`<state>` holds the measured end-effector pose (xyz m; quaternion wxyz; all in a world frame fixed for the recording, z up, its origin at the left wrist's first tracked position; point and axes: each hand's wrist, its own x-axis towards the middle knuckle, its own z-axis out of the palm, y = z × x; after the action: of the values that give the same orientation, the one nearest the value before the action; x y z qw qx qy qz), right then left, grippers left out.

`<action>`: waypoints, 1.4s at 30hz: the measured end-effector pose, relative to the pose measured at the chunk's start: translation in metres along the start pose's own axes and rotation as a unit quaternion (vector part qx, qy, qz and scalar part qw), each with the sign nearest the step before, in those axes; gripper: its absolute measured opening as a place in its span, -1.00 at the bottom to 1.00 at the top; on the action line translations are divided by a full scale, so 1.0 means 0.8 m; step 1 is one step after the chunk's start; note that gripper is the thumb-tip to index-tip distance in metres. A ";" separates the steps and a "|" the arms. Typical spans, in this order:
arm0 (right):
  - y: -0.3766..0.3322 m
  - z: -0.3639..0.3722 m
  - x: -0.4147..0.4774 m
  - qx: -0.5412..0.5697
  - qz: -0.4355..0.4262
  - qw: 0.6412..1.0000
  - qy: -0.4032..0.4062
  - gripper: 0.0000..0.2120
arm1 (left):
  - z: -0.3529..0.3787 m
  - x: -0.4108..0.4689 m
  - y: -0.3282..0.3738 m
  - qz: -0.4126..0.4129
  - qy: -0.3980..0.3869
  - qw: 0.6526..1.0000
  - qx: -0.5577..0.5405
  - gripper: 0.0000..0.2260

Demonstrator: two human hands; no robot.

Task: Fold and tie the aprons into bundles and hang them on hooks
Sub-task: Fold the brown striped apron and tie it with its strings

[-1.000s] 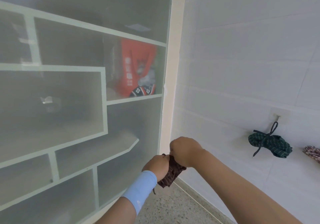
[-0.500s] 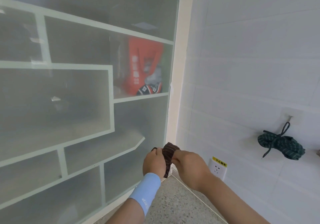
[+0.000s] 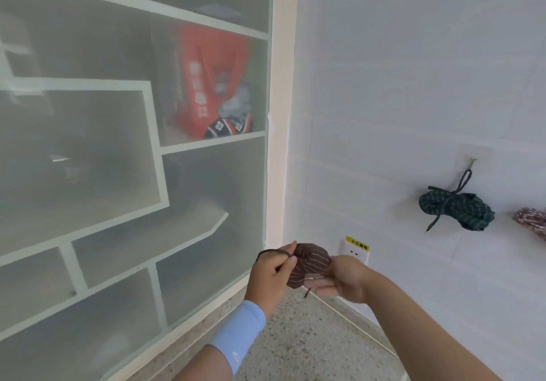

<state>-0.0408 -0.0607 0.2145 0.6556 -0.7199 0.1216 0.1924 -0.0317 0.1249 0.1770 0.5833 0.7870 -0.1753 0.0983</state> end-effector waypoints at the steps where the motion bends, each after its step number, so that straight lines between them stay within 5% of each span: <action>1: 0.010 -0.002 0.006 0.047 0.013 0.999 -0.001 -0.64 | 0.004 -0.004 -0.010 0.004 -0.004 1.000 0.002 -0.84; 5: 0.054 -0.002 0.031 0.067 0.061 0.996 -0.018 -0.49 | 0.024 -0.026 -0.046 0.008 -0.035 0.999 0.038 -0.85; 9: 0.110 0.011 0.055 0.011 0.034 0.999 0.039 -0.62 | 0.044 -0.050 -0.093 -0.084 -0.044 0.995 0.028 -0.88; 12: 0.168 0.015 0.070 -0.051 0.021 0.997 0.062 -0.74 | 0.058 -0.071 -0.145 -0.129 -0.090 0.985 0.065 -0.65; 22: 0.354 0.056 0.101 -0.163 0.033 0.986 0.000 -0.83 | 0.107 -0.155 -0.277 -0.303 -0.175 0.928 0.130 -0.71; 26: 0.395 0.060 0.108 -0.092 0.041 0.993 0.062 -0.62 | 0.131 -0.175 -0.293 -0.335 -0.187 0.916 0.120 -0.75; 29: 0.413 0.059 0.113 0.060 0.100 0.981 0.153 -0.70 | 0.152 -0.178 -0.295 -0.339 -0.173 0.916 0.126 -0.73; 32: 0.417 0.053 0.120 0.227 0.179 0.914 0.285 -0.66 | 0.173 -0.169 -0.292 -0.328 -0.189 0.915 0.139 -0.75; 35: 0.425 0.047 0.128 0.344 0.210 0.864 0.302 -0.47 | 0.188 -0.159 -0.288 -0.341 -0.174 0.911 0.153 -0.78; 39: 0.421 0.040 0.118 0.285 0.180 0.898 0.284 -0.90 | 0.210 -0.144 -0.294 -0.317 -0.190 0.902 0.222 -0.78; 42: 0.422 0.028 0.107 0.094 0.087 0.947 0.294 -0.85 | 0.224 -0.133 -0.296 -0.268 -0.251 0.887 0.282 -0.76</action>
<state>-0.1114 -0.0691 -0.1271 0.6363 -0.6663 0.3884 0.0161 -0.0461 0.0326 -0.1246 0.2779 0.9336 -0.0632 -0.2173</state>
